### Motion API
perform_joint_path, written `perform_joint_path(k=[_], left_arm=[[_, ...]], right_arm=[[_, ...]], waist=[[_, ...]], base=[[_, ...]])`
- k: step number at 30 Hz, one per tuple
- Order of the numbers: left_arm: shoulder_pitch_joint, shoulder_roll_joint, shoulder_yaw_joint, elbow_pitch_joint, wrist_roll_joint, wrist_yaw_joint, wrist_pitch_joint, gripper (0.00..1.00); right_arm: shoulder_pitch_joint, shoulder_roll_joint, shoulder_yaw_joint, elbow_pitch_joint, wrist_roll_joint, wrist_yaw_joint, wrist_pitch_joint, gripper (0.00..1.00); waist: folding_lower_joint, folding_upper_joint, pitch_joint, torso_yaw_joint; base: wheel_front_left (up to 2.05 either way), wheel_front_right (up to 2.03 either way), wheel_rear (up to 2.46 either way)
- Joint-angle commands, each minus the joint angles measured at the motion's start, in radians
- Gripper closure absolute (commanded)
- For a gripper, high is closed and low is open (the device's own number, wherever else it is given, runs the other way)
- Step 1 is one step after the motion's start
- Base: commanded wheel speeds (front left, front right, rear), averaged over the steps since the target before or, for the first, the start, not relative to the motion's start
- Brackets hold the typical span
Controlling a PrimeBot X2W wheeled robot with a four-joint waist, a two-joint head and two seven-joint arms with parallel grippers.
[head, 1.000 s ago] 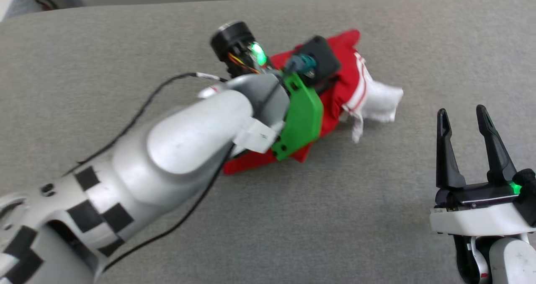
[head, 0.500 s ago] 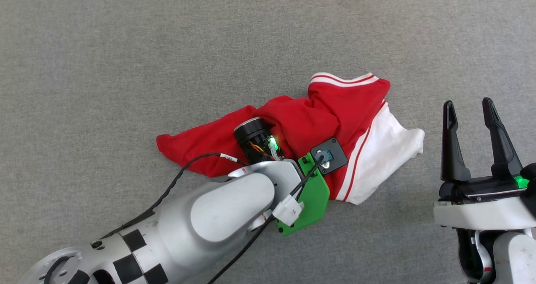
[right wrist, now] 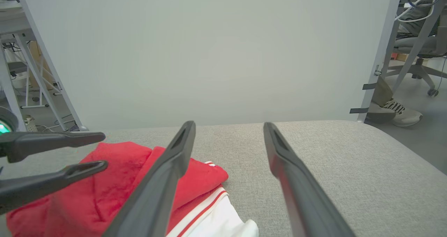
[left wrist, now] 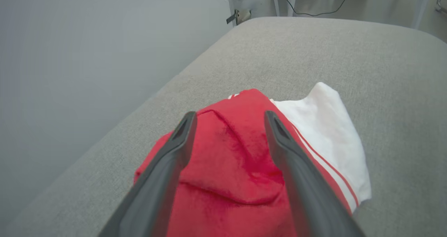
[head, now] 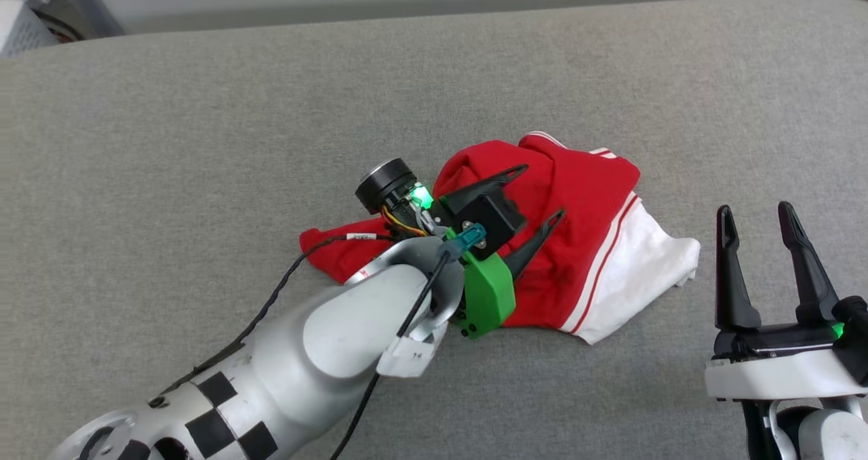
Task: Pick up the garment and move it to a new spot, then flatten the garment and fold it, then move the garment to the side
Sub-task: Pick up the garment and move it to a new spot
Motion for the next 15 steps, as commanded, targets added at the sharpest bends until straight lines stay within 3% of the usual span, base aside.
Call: perform_joint_path(k=[1, 3, 4, 8, 15], left_arm=[[0.037, 0.011, 0.017, -0.008, 0.0, 0.029, -0.03, 0.0], [0.069, 0.028, 0.049, -0.026, 0.0, 0.08, -0.065, 0.0], [0.134, 0.065, 0.117, -0.067, 0.002, 0.168, -0.092, 0.0], [0.24, 0.122, 0.245, -0.177, 0.041, 0.277, -0.097, 0.0], [0.482, 0.182, 0.458, -0.334, 0.126, 0.376, -0.097, 0.0]], right_arm=[[0.018, -0.001, -0.003, 0.004, -0.007, -0.001, -0.005, 0.0], [0.033, -0.001, -0.005, 0.01, -0.012, -0.001, -0.005, 0.0], [0.053, -0.001, -0.007, 0.018, -0.02, -0.001, -0.005, 0.0], [0.074, -0.001, -0.012, 0.023, -0.029, -0.001, -0.005, 0.0], [0.108, -0.001, -0.014, 0.032, -0.047, -0.001, -0.005, 0.0]], waist=[[0.0, 0.0, -0.068, 0.052], [0.0, 0.0, -0.09, 0.068], [0.0, 0.0, -0.119, 0.089], [0.0, 0.0, -0.148, 0.112], [0.0, 0.0, -0.193, 0.149]], base=[[0.0, 0.0, 0.0], [0.0, 0.0, 0.0], [0.0, 0.0, 0.0], [0.0, 0.0, 0.0], [0.0, 0.0, 0.0]])
